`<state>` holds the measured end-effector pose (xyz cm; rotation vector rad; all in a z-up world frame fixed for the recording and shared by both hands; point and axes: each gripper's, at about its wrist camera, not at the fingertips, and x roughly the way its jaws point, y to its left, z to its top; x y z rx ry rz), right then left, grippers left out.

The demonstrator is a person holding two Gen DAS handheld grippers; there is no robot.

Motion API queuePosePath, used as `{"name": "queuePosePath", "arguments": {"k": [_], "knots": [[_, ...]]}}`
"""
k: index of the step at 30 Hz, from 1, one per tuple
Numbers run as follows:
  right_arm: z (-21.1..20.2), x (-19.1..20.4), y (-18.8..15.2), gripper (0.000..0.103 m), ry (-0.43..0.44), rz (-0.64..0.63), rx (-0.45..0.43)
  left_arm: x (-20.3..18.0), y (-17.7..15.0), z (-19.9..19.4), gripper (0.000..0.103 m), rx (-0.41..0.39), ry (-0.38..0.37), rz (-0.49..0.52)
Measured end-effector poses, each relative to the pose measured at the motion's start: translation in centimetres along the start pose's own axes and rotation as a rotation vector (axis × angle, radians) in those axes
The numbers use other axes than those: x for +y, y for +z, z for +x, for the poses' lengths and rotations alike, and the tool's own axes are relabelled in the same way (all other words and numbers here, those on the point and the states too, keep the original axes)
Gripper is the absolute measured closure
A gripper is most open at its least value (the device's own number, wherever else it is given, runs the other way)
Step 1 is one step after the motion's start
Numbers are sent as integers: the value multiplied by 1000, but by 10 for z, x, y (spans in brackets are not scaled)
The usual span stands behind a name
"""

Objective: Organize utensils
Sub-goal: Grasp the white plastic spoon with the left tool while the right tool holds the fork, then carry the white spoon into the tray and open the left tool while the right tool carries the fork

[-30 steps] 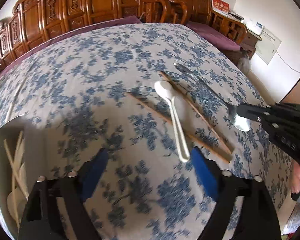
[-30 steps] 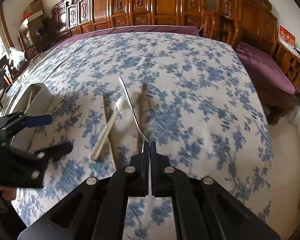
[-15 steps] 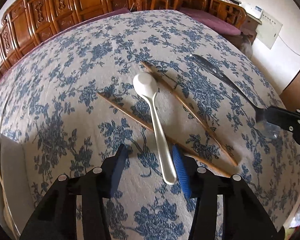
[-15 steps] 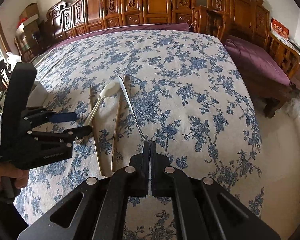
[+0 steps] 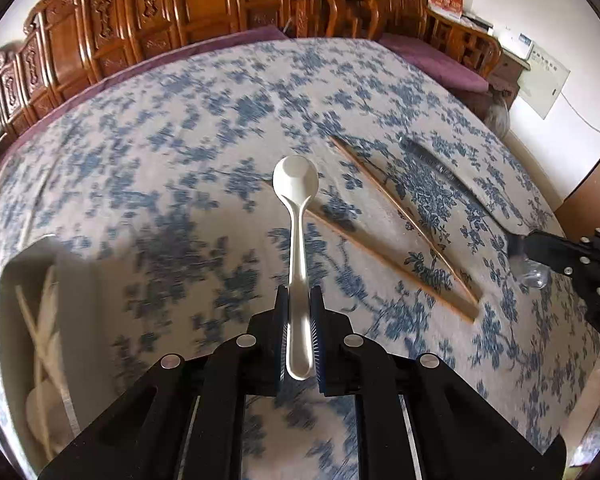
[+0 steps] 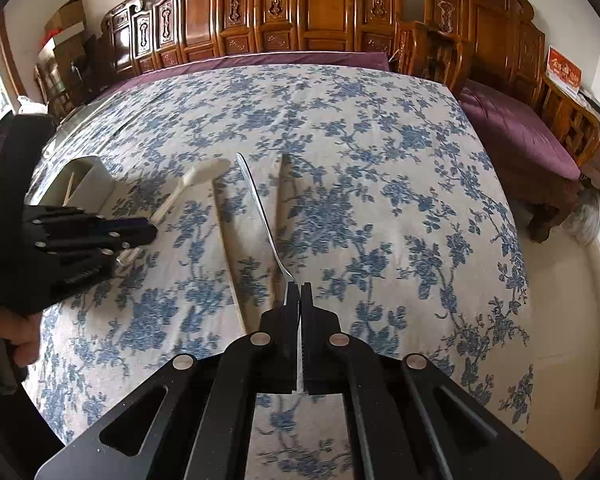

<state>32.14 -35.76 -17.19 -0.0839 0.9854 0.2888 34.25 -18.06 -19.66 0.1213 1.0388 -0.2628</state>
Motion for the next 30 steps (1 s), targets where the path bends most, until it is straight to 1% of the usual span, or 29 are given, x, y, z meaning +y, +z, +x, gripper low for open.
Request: {"name": "queuePosePath", "arguments": {"k": [7, 15, 23, 30], "knots": [[-12, 30, 6, 101, 0, -22, -12, 30, -11, -46, 93, -56, 7, -28], [-28, 71, 16, 101, 7, -65, -33, 59, -24, -88, 93, -104, 24, -44], [-30, 109, 21, 101, 29, -100, -40, 88, -43, -116, 93, -120, 36, -45], [-26, 139, 20, 101, 60, -110, -38, 119, -62, -127, 93, -115, 61, -61]]}}
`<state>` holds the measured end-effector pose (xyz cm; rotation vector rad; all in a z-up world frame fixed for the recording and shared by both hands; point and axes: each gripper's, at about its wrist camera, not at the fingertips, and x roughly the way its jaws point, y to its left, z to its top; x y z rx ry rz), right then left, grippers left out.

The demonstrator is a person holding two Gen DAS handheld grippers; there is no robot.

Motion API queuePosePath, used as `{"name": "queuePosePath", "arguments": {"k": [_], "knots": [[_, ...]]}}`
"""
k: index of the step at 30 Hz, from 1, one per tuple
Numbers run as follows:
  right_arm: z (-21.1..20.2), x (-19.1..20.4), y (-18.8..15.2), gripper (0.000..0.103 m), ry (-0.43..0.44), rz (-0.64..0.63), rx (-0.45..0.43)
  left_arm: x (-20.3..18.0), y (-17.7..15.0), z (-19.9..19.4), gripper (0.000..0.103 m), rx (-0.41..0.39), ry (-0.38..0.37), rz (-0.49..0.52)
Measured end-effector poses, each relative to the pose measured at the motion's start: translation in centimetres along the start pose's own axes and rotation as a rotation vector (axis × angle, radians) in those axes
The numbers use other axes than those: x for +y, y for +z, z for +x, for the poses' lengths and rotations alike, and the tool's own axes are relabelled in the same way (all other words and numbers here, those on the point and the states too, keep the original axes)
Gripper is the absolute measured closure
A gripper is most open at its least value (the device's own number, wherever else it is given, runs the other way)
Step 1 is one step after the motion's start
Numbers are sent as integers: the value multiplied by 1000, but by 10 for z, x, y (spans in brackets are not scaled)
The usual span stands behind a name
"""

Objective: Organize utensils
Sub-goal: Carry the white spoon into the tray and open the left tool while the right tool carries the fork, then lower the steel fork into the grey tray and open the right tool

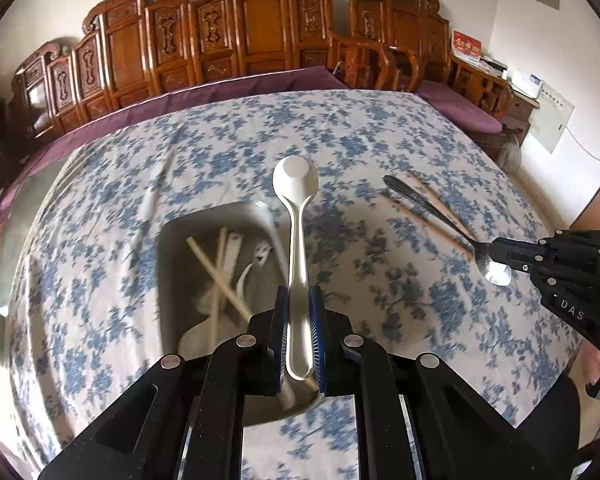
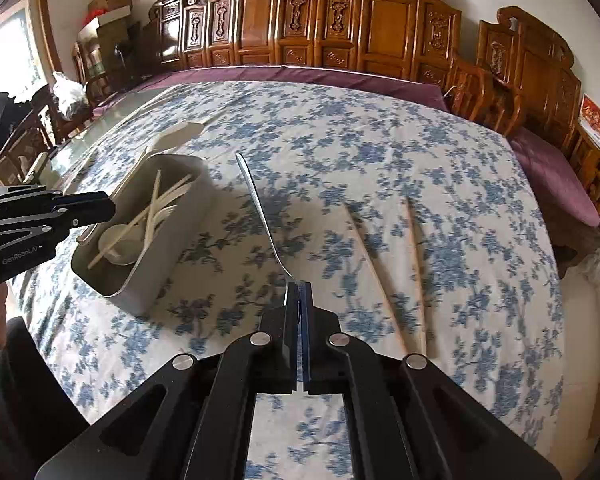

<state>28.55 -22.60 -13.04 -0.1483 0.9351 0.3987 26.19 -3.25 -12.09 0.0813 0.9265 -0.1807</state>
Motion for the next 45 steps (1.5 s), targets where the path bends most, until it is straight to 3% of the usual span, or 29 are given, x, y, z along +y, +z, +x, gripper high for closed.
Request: {"name": "queuePosePath", "arguments": {"k": [13, 27, 31, 45], "knots": [[9, 43, 1, 101, 17, -45, 15, 54, -27, 16, 93, 46, 30, -76], [19, 66, 5, 101, 39, -66, 32, 70, -31, 44, 92, 98, 7, -134], [22, 75, 9, 101, 50, -73, 32, 74, -32, 38, 78, 86, 5, -139], [44, 122, 27, 101, 101, -87, 42, 103, -37, -10, 69, 11, 35, -128]]}}
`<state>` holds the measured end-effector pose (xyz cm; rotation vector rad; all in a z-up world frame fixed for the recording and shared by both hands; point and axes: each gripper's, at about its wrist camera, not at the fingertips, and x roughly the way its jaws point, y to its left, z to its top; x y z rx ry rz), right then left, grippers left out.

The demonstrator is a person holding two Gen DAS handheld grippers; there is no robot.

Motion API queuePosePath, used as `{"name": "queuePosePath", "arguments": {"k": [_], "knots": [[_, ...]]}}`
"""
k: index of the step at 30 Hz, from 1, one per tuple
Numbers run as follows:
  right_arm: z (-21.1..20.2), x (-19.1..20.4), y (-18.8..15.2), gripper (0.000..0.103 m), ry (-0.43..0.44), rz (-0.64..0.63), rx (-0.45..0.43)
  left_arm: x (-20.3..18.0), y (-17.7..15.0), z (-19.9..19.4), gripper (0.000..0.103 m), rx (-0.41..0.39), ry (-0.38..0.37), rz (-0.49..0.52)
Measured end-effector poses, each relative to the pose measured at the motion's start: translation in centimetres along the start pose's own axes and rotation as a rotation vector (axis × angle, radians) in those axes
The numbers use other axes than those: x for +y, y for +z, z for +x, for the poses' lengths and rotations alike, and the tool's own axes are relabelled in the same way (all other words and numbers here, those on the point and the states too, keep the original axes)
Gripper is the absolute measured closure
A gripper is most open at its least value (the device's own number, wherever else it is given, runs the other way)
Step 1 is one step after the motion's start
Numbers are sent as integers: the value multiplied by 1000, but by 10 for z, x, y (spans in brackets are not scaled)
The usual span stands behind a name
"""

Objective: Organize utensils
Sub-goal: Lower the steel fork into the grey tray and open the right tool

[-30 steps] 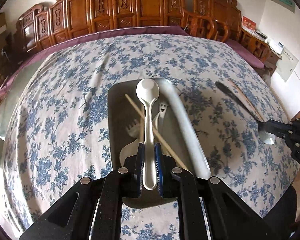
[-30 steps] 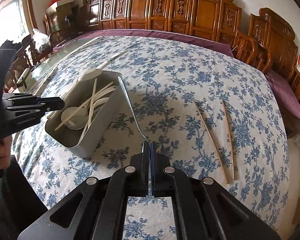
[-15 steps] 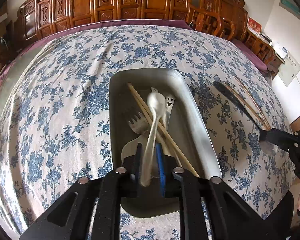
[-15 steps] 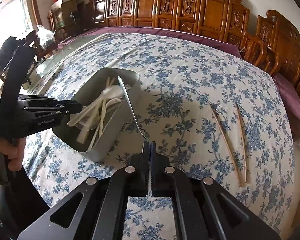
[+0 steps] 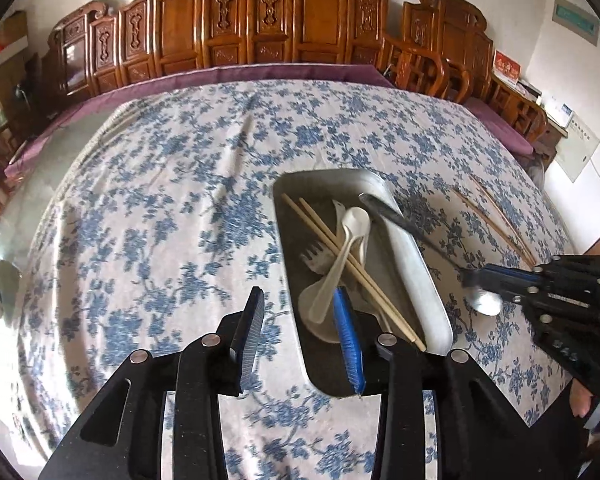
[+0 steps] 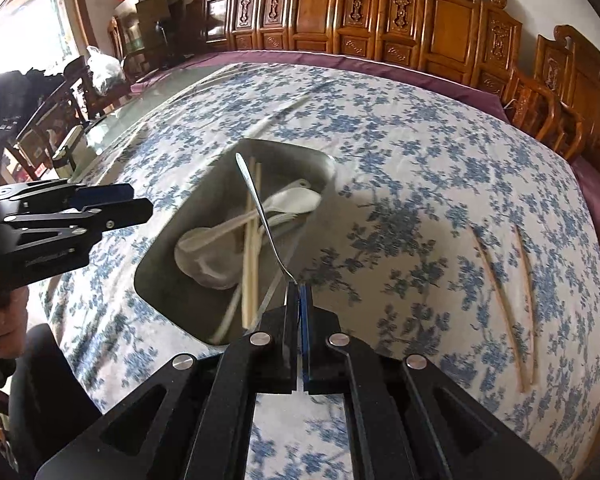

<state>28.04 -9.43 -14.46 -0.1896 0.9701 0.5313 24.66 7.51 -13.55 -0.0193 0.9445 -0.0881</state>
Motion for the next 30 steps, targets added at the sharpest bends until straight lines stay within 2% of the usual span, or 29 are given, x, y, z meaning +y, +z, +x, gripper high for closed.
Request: {"name": "queuePosePath", "arguments": {"k": [9, 19, 30], "knots": [[25, 27, 15, 101, 13, 17, 30, 23, -2, -18, 65, -27, 10, -25], [56, 28, 21, 101, 1, 76, 85, 32, -5, -27, 65, -35, 24, -33], [61, 31, 12, 99, 81, 89, 106, 31, -6, -27, 65, -38, 28, -33]]}}
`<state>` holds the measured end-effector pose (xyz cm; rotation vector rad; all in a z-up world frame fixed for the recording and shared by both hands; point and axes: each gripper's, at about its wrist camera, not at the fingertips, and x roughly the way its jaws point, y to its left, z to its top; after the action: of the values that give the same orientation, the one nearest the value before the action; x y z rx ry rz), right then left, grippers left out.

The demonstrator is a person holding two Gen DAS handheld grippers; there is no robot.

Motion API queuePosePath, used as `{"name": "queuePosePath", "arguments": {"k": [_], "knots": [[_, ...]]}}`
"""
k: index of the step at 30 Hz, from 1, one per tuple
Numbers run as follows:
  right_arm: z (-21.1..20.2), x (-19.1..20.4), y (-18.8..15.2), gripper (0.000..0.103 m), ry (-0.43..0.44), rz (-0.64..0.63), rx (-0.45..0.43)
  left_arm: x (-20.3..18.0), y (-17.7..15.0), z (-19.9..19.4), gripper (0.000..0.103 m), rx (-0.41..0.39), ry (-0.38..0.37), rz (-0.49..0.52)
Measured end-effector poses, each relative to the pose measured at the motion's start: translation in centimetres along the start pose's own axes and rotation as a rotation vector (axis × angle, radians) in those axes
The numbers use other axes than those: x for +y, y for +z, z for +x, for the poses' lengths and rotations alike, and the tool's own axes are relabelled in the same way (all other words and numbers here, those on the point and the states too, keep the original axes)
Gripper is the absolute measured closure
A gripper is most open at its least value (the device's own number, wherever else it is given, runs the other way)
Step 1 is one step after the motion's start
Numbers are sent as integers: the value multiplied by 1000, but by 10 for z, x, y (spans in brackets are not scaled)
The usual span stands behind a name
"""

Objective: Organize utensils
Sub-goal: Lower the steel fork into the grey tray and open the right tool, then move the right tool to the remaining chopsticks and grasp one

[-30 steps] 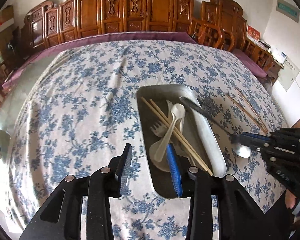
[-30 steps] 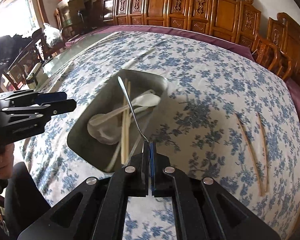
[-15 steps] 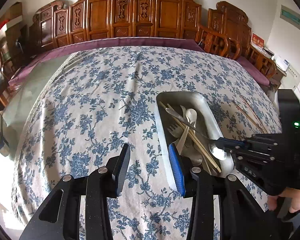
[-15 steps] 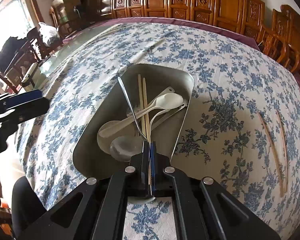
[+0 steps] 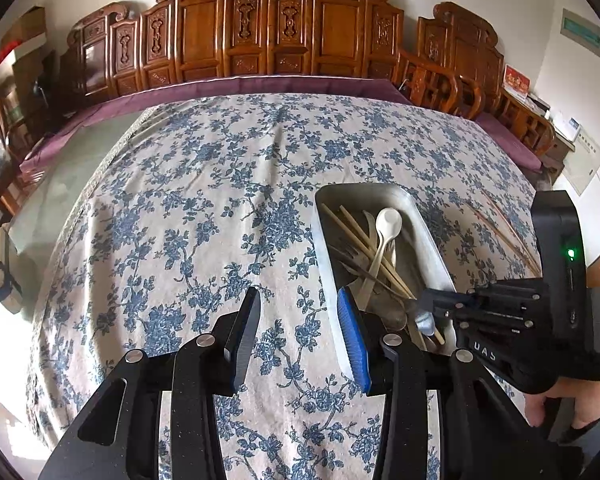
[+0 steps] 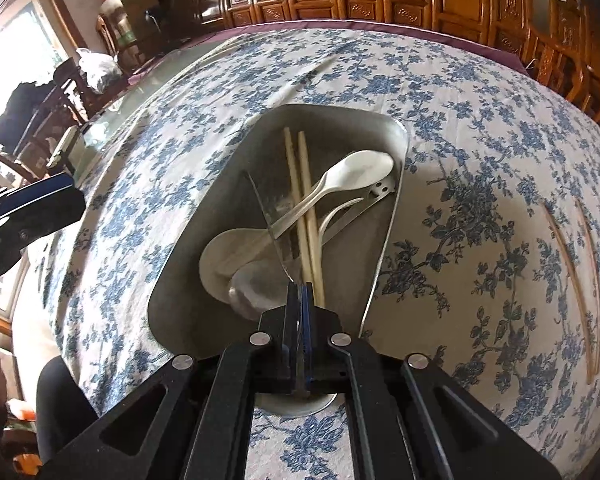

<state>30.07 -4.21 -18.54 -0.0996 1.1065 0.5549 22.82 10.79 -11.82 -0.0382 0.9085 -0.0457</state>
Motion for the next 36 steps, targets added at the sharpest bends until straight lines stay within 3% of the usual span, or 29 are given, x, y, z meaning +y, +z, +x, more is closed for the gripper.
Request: {"name": "queuePosePath", "arguments": {"k": [12, 14, 24, 34, 36], "knots": [[-27, 3, -15, 99, 63, -68, -45, -18, 3, -3, 65, -4, -15, 18], [-40, -5, -21, 99, 71, -64, -65, -25, 4, -3, 60, -7, -21, 28], [-92, -81, -46, 99, -17, -7, -133, -77, 12, -3, 55, -24, -56, 87], [-114, -165, -69, 99, -142, 63, -160, -136, 19, 11, 52, -2, -79, 163], [-114, -181, -74, 77, -169, 78, -160, -147, 19, 16, 52, 6, -79, 178]]}}
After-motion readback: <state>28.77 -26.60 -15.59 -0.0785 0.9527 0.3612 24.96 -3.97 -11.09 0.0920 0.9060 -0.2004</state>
